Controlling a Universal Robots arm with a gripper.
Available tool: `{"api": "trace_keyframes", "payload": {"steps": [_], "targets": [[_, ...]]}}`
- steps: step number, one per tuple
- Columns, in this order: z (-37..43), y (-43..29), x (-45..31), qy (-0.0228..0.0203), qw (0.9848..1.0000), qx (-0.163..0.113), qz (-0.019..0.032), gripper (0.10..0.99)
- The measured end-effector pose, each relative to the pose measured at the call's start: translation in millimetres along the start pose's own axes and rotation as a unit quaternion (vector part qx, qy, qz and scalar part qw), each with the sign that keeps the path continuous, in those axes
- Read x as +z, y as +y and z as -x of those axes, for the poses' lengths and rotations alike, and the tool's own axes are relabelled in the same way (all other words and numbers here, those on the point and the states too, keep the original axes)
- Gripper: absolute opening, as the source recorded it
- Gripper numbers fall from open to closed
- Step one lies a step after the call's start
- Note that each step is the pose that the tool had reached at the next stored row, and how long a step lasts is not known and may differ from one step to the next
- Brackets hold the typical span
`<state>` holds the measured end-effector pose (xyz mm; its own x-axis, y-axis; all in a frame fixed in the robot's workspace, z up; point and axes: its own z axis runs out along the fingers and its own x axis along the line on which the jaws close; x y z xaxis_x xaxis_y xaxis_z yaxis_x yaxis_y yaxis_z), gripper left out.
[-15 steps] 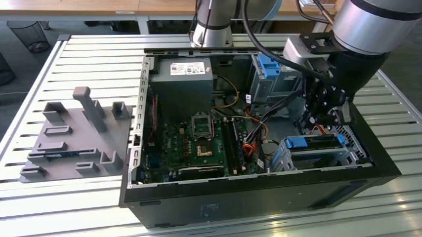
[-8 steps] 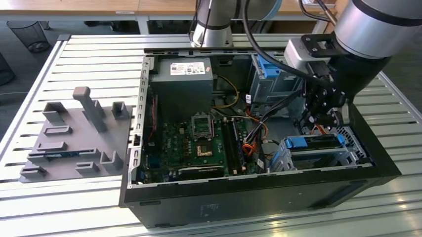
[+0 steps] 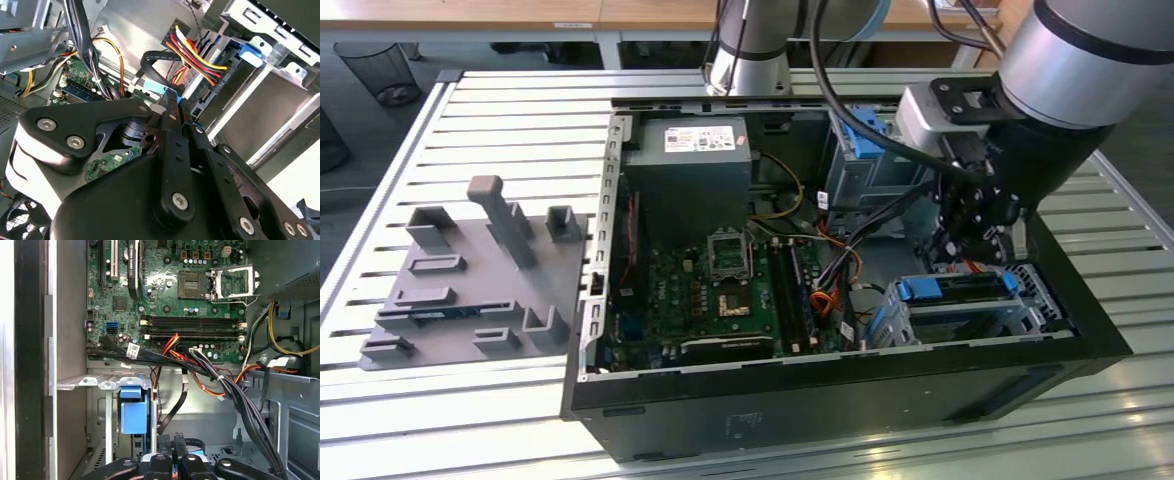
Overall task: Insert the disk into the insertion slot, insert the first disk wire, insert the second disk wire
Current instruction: 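Insert the second disk wire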
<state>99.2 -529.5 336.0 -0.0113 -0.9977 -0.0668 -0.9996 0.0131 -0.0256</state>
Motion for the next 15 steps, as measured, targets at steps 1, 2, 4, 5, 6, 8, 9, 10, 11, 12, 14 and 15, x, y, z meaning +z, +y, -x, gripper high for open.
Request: {"api": "trace_keyframes", "payload": {"steps": [1, 2, 4, 5, 6, 8, 9, 10, 11, 12, 14, 15], "targets": [[-1.7, -0.1, 0.0, -0.0002, 1.0, 0.0, 0.0, 0.145], [-3.3, -0.1, -0.1, -0.0004, 1.0, 0.0, 0.0, 0.145], [-5.7, -0.1, -0.3, -0.0005, 1.0, 0.0, 0.0, 0.145], [-6.5, -0.1, -0.3, -0.0005, 1.0, 0.0, 0.0, 0.145], [-7.3, -0.1, -0.4, -0.0005, 1.0, 0.0, 0.0, 0.145], [-9.2, -0.1, -0.6, -0.0004, 1.0, 0.0, 0.0, 0.145], [-10.0, -0.1, -0.6, -0.0005, 1.0, 0.0, 0.0, 0.145], [-10.9, -0.2, -0.6, -0.0005, 1.0, 0.0, 0.0, 0.145], [-11.8, -0.2, -0.7, -0.0006, 1.0, 0.0, 0.0, 0.145], [-12.7, -0.2, -0.8, -0.0006, 1.0, 0.0, 0.0, 0.145], [-14.4, -0.2, -0.9, -0.0006, 1.0, 0.0, 0.0, 0.145], [-14.8, -0.5, -0.8, -0.0007, 1.0, 0.0, 0.0, 0.145]]}}
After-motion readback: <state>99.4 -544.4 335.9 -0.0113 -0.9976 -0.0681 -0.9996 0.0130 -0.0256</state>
